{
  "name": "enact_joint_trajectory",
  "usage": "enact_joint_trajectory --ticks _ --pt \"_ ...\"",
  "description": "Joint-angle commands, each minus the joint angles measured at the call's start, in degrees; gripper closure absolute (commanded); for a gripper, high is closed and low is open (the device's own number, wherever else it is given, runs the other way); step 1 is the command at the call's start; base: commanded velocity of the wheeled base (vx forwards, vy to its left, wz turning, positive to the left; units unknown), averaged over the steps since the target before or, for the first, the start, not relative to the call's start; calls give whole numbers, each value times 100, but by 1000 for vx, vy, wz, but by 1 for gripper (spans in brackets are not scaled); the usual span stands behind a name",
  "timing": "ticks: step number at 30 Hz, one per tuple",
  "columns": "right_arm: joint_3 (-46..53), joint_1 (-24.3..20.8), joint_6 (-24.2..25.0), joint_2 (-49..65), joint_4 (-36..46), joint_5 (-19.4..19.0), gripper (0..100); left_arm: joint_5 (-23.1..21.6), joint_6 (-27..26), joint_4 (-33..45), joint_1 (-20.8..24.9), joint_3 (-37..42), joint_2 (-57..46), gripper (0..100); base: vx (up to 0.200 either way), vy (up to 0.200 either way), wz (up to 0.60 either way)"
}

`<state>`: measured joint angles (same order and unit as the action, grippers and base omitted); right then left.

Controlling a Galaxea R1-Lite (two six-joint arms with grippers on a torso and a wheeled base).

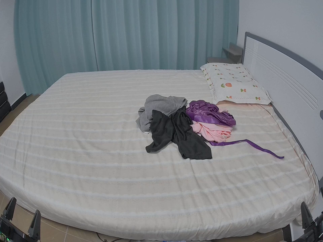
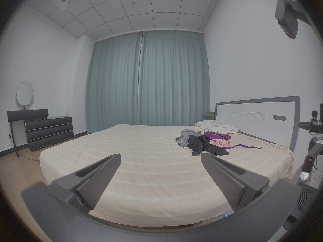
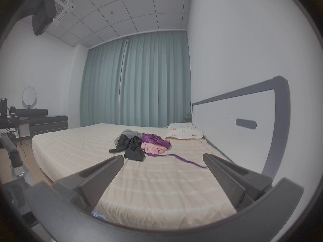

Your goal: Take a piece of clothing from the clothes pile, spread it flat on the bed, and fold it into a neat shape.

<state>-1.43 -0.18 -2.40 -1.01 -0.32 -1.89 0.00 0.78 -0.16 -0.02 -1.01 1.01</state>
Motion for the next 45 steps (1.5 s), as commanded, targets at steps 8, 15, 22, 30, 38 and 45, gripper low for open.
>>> enact_joint_trajectory --ticks 8,15,22,30,38,45 --pt "-1141 -70 592 -2887 -127 -637 0 0 1 -2 -6 101 -66 0 0 0 0" --pt "-1870 -70 847 -5374 -636 -918 0 0 1 -2 -6 101 -66 0 0 0 0" --pt "-2547 -430 1339 -7510 -1665 -901 0 0 1 -2 2 101 -66 0 0 0 0" --pt "-3672 -1151 2183 -9716 -2517 -242 0 0 1 -11 2 101 -66 0 0 0 0" --pt "-4814 -1230 2868 -11817 -3018 -171 0 0 1 -2 2 101 -66 0 0 0 0" --pt "-5895 -1406 3395 -13179 -3264 -171 0 0 1 -2 -6 101 -66 0 0 0 0"
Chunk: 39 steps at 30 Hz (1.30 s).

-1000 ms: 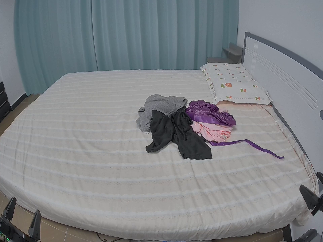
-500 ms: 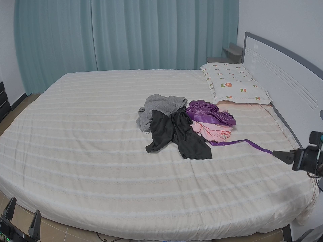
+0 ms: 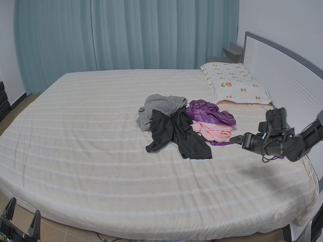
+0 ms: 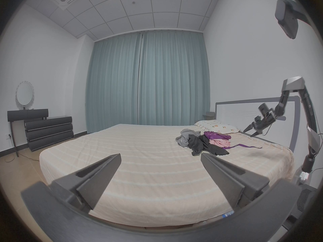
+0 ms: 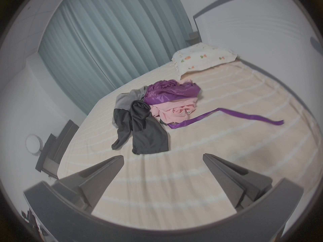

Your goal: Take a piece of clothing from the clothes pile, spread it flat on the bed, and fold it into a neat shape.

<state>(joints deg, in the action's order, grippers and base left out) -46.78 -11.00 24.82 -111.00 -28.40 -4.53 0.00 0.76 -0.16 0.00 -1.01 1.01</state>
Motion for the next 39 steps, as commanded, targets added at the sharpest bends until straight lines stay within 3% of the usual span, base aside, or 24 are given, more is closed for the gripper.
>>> enact_joint_trajectory --ticks 1,9,21,30,39 --pt "-1413 -333 691 -2225 -464 93 0 0 4 -11 -9 101 -66 0 0 0 0" --pt "-2617 -553 937 -3438 -420 111 0 0 4 -2 -9 101 -66 0 0 0 0" --pt "-3760 -641 981 -3930 -165 128 0 0 4 -2 0 101 -66 0 0 0 0" --pt "-4542 -799 963 -4431 212 445 0 0 4 -2 0 101 -66 0 0 0 0" --pt "-4841 -896 919 -4580 265 506 0 0 4 -2 0 101 -66 0 0 0 0"
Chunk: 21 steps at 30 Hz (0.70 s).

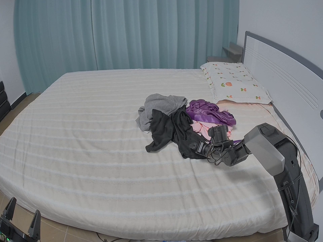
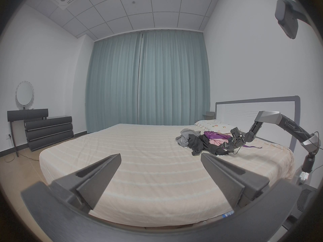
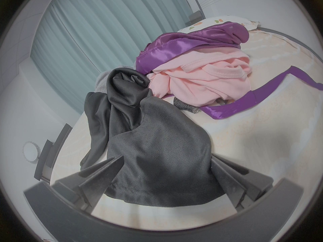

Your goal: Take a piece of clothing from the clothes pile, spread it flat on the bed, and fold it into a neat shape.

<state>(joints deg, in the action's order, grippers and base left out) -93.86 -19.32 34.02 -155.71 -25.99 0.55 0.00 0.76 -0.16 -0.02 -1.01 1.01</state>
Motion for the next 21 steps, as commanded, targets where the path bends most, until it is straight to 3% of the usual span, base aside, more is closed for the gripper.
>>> enact_joint_trajectory --ticks 1,3,4,15,21 --pt "-186 -107 -1 -135 33 7 0 0 4 -2 2 101 -66 0 0 0 0" --pt "-212 -116 -10 -135 59 7 0 0 4 -2 2 101 -66 0 0 0 0" --pt "-212 -116 -10 -135 59 7 100 0 4 -2 -6 101 -66 0 0 0 0" --pt "-230 -107 60 -100 173 -46 100 0 4 -2 2 101 -66 0 0 0 0" --pt "-28 -98 878 322 121 -72 100 0 4 -11 2 101 -66 0 0 0 0"
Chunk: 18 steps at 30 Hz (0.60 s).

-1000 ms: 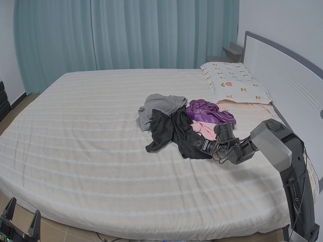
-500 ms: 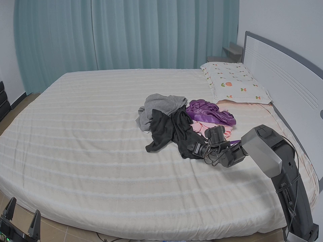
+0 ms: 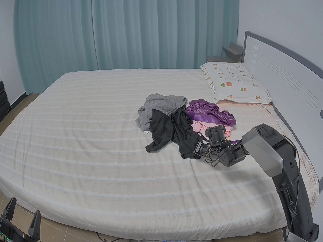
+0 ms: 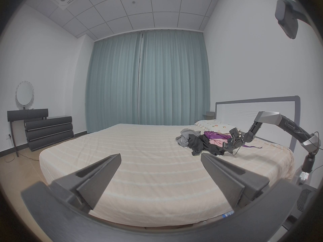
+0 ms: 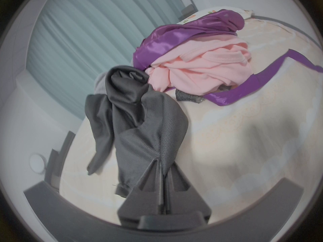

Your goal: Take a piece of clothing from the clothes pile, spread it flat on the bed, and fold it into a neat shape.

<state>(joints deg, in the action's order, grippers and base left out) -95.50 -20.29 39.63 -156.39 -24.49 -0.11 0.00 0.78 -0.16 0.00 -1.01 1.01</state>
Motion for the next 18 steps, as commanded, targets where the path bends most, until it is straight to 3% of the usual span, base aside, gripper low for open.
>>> enact_joint_trajectory --ticks 1,4,9,18 --pt "251 -11 510 566 -29 -7 100 0 1 -2 0 101 -66 0 0 0 0" --pt "1016 -46 1020 1375 -65 -112 100 0 1 -2 -9 101 -66 0 0 0 0" --pt "2923 -178 1319 2965 -697 -859 100 0 1 -2 0 101 -66 0 0 0 0" --pt "5217 -573 1091 4996 -2394 -780 100 0 1 -2 -9 101 -66 0 0 0 0"
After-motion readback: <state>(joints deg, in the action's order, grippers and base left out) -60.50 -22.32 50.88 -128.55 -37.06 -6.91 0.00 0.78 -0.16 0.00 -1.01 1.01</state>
